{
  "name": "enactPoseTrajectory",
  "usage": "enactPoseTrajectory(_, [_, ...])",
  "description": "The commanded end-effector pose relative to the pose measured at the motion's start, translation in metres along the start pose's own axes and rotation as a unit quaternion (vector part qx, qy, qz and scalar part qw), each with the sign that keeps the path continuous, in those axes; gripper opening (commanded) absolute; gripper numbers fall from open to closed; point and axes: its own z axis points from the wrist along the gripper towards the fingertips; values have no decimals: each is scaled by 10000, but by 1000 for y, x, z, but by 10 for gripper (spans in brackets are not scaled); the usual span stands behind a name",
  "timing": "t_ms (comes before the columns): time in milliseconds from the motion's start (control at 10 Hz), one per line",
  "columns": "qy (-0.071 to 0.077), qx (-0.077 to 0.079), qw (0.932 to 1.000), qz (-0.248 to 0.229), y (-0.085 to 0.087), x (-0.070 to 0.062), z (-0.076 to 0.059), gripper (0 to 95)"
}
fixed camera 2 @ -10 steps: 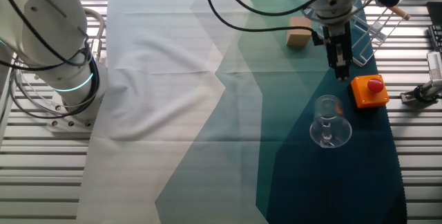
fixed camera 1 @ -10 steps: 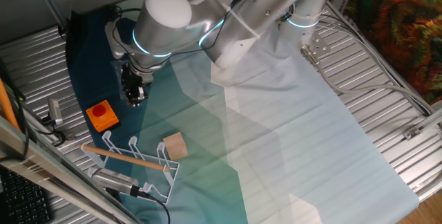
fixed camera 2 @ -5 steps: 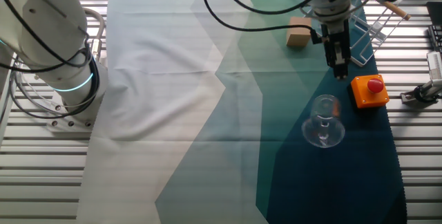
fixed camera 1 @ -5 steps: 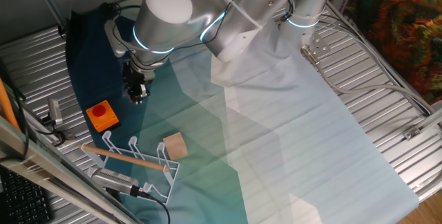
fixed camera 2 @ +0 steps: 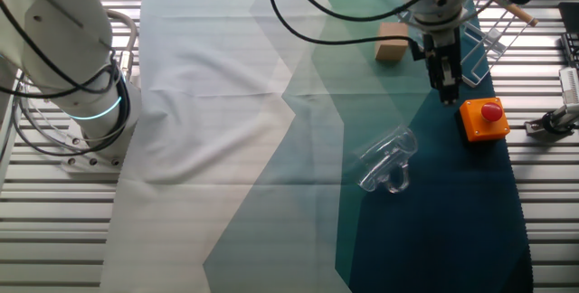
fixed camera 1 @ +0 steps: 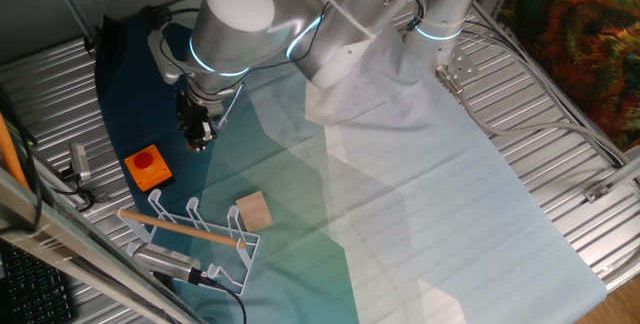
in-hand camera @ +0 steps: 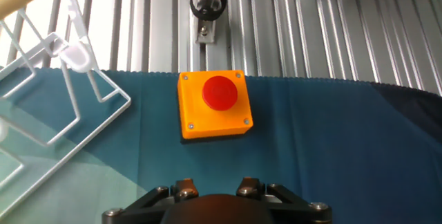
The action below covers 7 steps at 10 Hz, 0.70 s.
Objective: Put the cup on the cup rack
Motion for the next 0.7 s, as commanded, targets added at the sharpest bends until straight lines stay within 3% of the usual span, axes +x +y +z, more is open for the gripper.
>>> enactPoseTrajectory(100, [10,-200,9997,-121,0,2,-1,380])
enactPoseTrajectory(300, [79,-465,9982,-363,0,2,-1,380])
enactPoseTrajectory(400, [250,-762,9945,-676,0,2,-1,380])
enactPoseTrajectory(600, [366,-843,9914,-933,-1,3,3,380])
enactPoseTrajectory(700, [367,-910,9888,-1124,-1,6,9,190])
